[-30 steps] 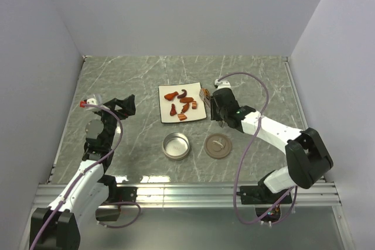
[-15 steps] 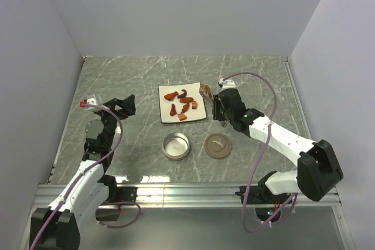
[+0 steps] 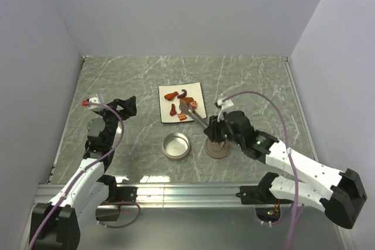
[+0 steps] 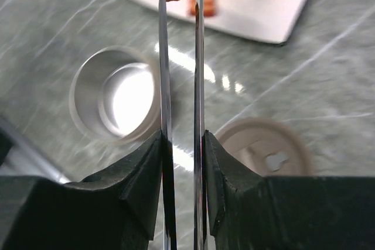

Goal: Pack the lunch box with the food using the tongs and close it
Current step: Place the food into the lunch box

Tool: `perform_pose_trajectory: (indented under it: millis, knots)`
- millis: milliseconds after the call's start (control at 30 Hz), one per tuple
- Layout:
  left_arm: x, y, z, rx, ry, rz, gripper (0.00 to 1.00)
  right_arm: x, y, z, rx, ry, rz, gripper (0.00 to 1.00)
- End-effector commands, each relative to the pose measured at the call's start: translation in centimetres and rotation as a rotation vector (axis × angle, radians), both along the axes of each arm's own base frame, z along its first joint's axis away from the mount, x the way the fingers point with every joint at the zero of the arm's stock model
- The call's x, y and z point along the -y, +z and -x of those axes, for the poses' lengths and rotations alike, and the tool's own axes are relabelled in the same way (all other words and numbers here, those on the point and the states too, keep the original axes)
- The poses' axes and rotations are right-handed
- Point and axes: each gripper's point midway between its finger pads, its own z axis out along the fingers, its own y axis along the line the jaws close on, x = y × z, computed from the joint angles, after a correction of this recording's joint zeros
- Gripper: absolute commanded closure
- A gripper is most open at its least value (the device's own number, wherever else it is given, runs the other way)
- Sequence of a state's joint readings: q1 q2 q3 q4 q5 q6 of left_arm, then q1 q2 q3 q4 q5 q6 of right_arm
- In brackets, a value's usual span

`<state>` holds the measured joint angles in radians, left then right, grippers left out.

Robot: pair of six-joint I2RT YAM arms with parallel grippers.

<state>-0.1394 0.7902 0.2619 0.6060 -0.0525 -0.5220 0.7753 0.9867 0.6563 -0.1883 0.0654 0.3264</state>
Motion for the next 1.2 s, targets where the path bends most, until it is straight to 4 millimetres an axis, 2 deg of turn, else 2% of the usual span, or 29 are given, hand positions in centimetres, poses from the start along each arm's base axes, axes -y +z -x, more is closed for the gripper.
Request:
perform_pose_trajectory:
  millis: [0, 100, 400, 733, 1167]
  knots:
    - [0.4, 1.7, -0.2, 0.035, -0.023, 0.027, 0.01, -1.6, 1.5, 2.3, 0.016, 0.061, -0.092, 0.69]
    - [0.4, 1.5, -0.2, 0.029, -0.026, 0.025, 0.00, -1.9, 1.5, 4.8, 0.009, 0.081, -0.100, 0.69]
    - [0.5, 1.4, -0.1, 0.022, -0.029, 0.029, 0.01, -1.5, 1.0, 8.9, -0.029, 0.116, -0.084, 0.69]
    - [0.5, 1.5, 0.0, 0.030, -0.028, 0.031, 0.01, -1.3, -0.1, 10.1, -0.059, 0.119, -0.014, 0.69]
    - [0.5, 1.3, -0.2, 0.022, -0.029, 0.032, 0.01, -1.7, -0.6, 10.2, -0.064, 0.137, 0.011, 0.52]
